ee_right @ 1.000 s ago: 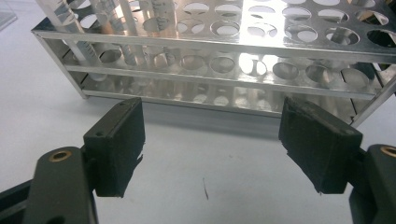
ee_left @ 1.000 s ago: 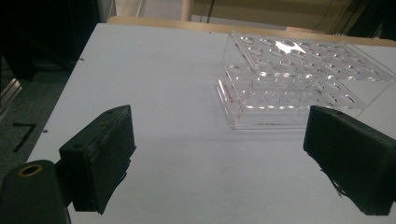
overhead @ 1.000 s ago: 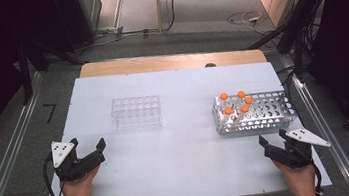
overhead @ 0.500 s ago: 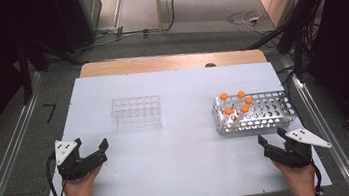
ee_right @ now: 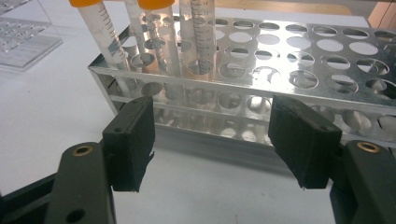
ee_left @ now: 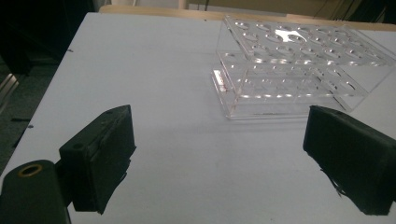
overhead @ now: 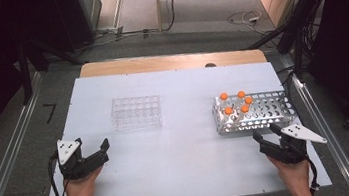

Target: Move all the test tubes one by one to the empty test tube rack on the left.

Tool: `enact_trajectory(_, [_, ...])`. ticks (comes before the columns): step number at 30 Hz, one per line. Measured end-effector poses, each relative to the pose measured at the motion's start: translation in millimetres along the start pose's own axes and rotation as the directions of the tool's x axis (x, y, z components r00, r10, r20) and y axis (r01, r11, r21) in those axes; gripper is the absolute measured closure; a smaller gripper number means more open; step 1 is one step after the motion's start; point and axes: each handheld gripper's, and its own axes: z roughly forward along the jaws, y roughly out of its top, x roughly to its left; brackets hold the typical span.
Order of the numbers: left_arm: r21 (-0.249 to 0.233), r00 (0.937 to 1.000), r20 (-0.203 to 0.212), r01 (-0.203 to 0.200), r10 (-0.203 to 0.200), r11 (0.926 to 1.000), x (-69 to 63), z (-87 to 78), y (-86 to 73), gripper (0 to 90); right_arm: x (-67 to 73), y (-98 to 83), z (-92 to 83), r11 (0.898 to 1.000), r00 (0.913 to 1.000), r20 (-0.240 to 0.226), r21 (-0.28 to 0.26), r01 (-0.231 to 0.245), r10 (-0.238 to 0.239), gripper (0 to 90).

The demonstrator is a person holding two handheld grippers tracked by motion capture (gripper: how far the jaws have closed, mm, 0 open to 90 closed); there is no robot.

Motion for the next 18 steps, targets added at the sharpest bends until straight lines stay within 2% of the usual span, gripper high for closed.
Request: enact_trajectory(18, [0.001, 0.9998, 0.016, -0.008, 0.008, 1.0000, -0.7, 0.7, 0.1, 8.8, 7.0, 14.8, 16.1, 0.999, 0.9996, -0.013, -0.019, 0.025, -0.026, 32.6])
